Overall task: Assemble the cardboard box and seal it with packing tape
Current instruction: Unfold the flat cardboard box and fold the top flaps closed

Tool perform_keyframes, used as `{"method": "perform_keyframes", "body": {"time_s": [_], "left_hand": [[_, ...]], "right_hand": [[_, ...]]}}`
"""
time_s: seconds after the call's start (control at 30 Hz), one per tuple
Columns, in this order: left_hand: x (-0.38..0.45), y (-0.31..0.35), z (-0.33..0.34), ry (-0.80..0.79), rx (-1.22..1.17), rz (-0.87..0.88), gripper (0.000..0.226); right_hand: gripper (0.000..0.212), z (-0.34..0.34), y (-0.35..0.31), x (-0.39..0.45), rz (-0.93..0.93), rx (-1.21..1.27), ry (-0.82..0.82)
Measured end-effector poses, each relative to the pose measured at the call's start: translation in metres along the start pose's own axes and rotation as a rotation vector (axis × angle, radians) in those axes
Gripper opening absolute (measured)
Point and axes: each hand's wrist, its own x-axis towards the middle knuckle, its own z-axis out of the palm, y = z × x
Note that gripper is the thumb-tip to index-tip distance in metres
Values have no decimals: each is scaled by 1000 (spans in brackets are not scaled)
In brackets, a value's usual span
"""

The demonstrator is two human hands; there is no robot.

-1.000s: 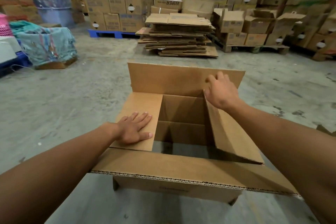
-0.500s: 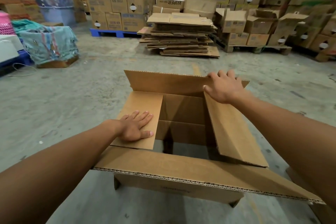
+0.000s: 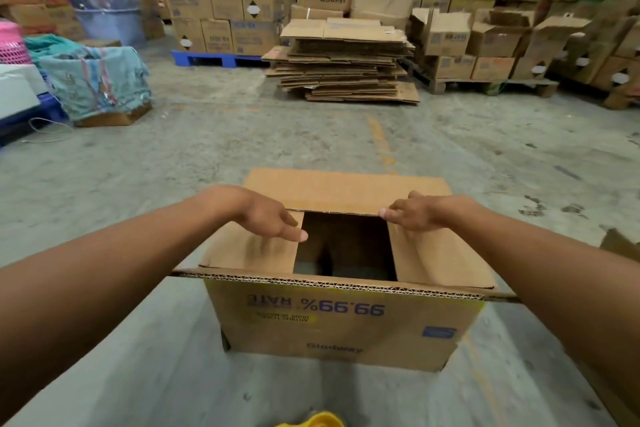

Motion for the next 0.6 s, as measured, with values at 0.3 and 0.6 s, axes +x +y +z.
{"method": "perform_keyframes", "body": {"time_s": [0.3,0.6], "left_hand": [[-75,7,-28,20,-110,327,20],[29,-18,19,646,178,-33,57]], "right_hand": [[95,-48,-20,-14,149,130,-294],[95,-62,-1,-3,108,320,-139]]}}
